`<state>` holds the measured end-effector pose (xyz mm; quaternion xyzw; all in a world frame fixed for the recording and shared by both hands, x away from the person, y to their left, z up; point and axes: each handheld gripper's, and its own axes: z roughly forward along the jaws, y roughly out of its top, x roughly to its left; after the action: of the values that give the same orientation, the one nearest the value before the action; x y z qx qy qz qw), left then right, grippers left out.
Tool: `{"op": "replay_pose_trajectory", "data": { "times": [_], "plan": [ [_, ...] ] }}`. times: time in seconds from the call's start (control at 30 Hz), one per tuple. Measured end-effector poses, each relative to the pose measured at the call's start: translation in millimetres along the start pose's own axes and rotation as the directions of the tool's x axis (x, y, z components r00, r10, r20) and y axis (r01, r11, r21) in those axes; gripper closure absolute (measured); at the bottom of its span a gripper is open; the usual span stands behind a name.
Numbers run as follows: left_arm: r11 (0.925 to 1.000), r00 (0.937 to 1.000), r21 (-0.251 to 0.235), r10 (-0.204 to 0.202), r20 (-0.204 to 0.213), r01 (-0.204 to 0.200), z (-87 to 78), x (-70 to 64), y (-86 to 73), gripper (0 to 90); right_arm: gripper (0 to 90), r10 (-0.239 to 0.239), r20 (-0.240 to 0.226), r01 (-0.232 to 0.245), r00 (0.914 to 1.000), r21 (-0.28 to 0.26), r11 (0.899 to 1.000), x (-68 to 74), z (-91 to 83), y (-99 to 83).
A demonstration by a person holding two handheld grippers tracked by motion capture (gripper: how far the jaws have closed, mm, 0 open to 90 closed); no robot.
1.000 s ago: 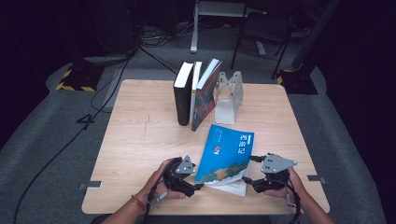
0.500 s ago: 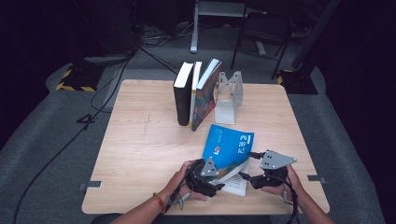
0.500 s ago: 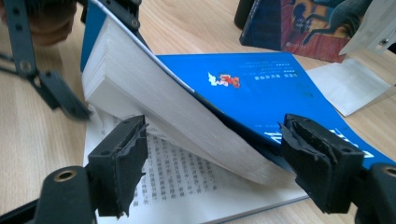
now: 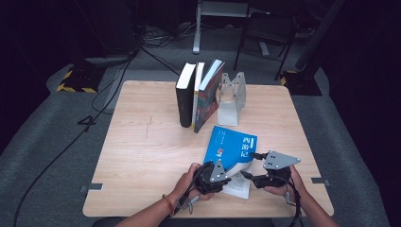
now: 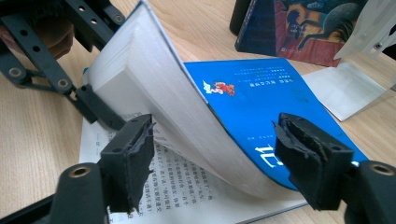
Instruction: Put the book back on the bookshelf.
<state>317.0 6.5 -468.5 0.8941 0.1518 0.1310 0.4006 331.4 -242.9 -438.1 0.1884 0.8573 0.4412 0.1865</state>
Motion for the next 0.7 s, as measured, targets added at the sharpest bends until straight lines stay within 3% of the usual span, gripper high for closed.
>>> {"op": "replay_pose_trajectory", "data": {
  "times": [0.2, 0.33, 0.43, 0.5, 0.7],
  "plan": [
    [0.9996, 0.9989, 0.001, 0.030, 0.037, -0.030, -11.6, 11.9, -7.3, 72.2, 32.1, -0.007, -0.005, 0.007, 1.0000, 0.019, 1.000, -4.4, 2.8, -1.9],
    [0.9998, 0.9966, -0.002, 0.017, 0.080, -0.017, -22.6, 25.3, -16.5, 72.0, 32.8, -0.020, -0.049, 0.022, 0.9986, 0.044, 0.999, -9.3, 13.0, -4.0],
    [0.9999, 0.9953, -0.008, 0.007, 0.097, -0.006, -31.1, 33.3, -23.3, 71.8, 33.8, -0.052, -0.025, 0.054, 0.9983, 0.091, 0.994, -8.5, 24.5, -5.8],
    [0.9999, 0.9948, -0.009, 0.009, 0.102, -0.008, -36.6, 39.1, -26.9, 72.1, 38.9, -0.039, -0.045, 0.042, 0.9982, 0.075, 0.996, -8.6, 29.6, -5.8],
    [0.9998, 0.9955, 0.000, -0.018, 0.093, 0.018, -51.4, 54.1, -39.2, 69.9, 58.9, -0.136, -0.066, 0.138, 0.9885, 0.031, 0.990, 4.1, 38.3, 2.7]
  ]
}}
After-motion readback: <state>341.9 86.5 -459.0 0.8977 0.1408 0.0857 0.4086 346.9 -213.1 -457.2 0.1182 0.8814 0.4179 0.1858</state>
